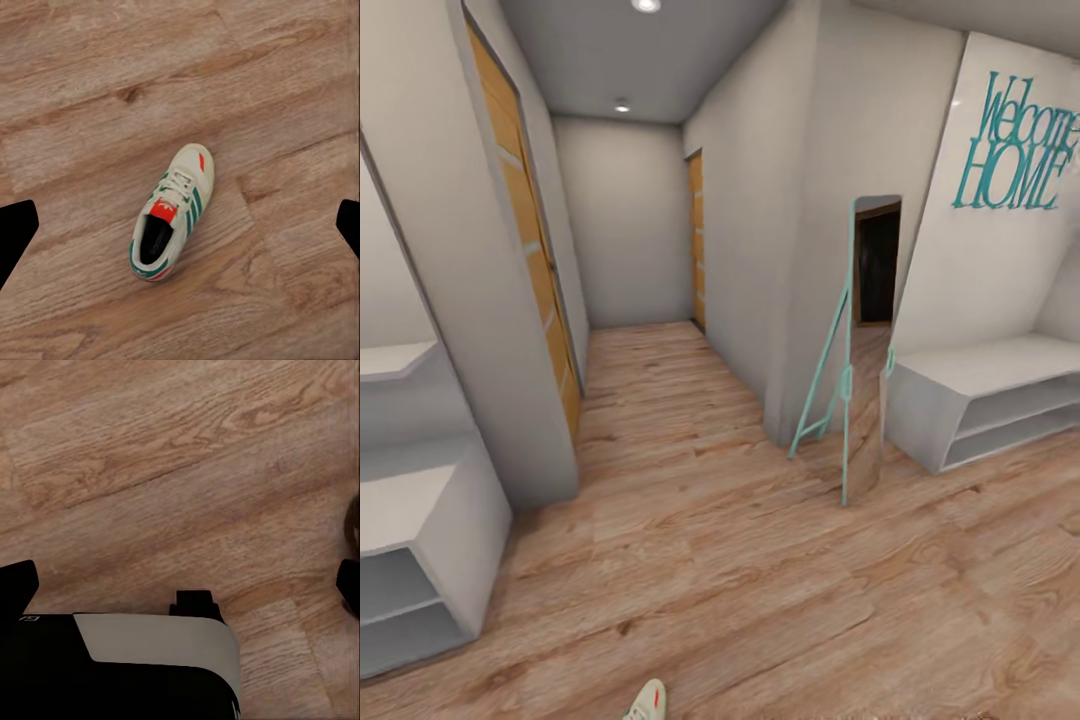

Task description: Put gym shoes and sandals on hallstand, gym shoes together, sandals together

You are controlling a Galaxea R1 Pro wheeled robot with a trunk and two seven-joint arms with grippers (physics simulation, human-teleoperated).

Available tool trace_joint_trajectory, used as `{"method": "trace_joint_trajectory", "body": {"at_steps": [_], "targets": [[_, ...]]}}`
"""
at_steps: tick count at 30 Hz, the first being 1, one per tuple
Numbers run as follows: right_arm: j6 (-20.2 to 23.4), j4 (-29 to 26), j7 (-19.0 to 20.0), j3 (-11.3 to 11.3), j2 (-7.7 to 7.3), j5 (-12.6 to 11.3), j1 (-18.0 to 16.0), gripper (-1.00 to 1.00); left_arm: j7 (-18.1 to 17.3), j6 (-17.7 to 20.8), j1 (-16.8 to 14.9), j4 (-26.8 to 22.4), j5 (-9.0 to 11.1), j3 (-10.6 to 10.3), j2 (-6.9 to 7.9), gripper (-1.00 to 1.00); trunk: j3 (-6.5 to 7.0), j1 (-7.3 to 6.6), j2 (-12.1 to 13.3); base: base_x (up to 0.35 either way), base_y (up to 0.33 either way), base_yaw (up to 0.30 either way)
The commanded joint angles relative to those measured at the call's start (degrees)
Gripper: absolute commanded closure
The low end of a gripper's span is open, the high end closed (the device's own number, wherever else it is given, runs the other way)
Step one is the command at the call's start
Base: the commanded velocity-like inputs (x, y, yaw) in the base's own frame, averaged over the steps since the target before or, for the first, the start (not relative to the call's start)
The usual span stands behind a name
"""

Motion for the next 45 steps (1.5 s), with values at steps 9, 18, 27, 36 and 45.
{"method": "trace_joint_trajectory", "body": {"at_steps": [9,18,27,36,45], "targets": [[0.0,0.0,0.0,-0.1,0.01,-0.1,0.0,-1.00,0.0,-0.2,0.0,0.0,-0.1,0.0,0.00,-1.00,-0.06,0.00,0.0,0.000,-0.064,-0.256],[0.0,-0.1,0.0,-0.1,0.01,-0.1,0.0,-1.00,0.0,-0.2,-0.1,0.0,-0.1,0.0,0.00,-1.00,-0.06,0.00,0.0,0.000,-0.004,-0.199],[0.0,0.0,0.0,-0.1,0.06,-0.1,0.0,-1.00,0.0,-0.2,0.0,0.0,-0.1,0.0,0.00,-1.00,-0.06,0.00,0.0,0.000,0.000,-0.025],[-0.1,0.2,0.1,0.0,0.02,0.0,0.0,-1.00,0.0,-0.2,0.0,0.0,-0.1,-0.1,-0.09,-1.00,-0.06,0.00,0.0,0.000,0.000,-0.001],[0.0,-0.2,0.0,-0.2,0.16,-0.1,0.0,-1.00,0.0,-0.2,0.0,0.0,-0.2,-0.1,-0.09,-1.00,-0.06,0.00,0.0,0.000,0.000,0.000]]}}
